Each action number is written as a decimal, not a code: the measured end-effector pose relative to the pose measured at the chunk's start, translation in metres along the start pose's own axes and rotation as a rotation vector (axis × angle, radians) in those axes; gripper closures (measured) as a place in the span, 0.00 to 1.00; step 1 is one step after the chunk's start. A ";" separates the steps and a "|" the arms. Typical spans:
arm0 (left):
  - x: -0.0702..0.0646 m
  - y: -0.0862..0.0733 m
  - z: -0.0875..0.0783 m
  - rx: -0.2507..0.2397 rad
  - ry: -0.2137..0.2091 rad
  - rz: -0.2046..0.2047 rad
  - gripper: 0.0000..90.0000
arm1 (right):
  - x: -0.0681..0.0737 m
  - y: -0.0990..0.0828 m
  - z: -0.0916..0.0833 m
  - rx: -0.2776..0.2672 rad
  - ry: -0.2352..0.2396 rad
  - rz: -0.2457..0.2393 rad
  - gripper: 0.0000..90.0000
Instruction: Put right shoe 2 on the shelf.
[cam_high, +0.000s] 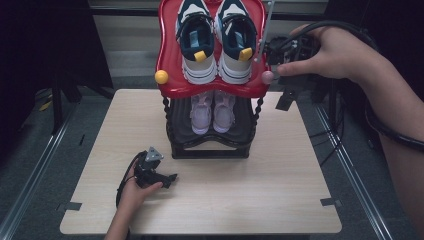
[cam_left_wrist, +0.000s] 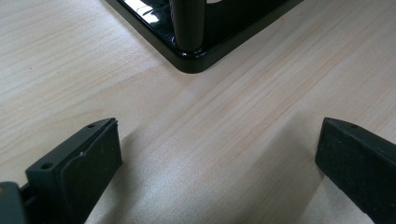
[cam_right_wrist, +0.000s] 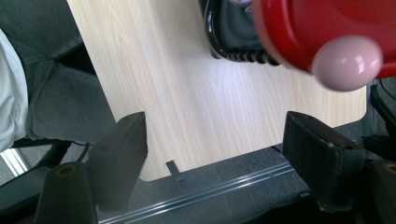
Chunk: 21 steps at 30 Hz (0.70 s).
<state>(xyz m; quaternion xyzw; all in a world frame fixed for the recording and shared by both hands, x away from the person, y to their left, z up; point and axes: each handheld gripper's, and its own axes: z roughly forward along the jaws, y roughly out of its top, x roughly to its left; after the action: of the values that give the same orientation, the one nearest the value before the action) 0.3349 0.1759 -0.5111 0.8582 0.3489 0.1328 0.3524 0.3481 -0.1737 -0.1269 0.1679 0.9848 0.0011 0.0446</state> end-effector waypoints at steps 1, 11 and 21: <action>0.000 0.000 0.000 0.000 0.000 0.000 0.00 | 0.001 -0.002 0.002 -0.001 0.004 0.000 0.25; 0.000 0.000 0.000 0.000 0.000 0.000 0.00 | 0.008 -0.010 0.014 0.014 0.003 -0.009 0.25; 0.000 0.000 0.000 0.000 0.000 0.000 0.00 | 0.013 -0.021 0.030 0.007 0.005 -0.019 0.25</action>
<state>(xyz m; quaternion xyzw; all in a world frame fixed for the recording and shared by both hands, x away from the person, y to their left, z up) 0.3349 0.1759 -0.5111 0.8582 0.3488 0.1326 0.3525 0.3320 -0.1893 -0.1587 0.1585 0.9865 -0.0022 0.0416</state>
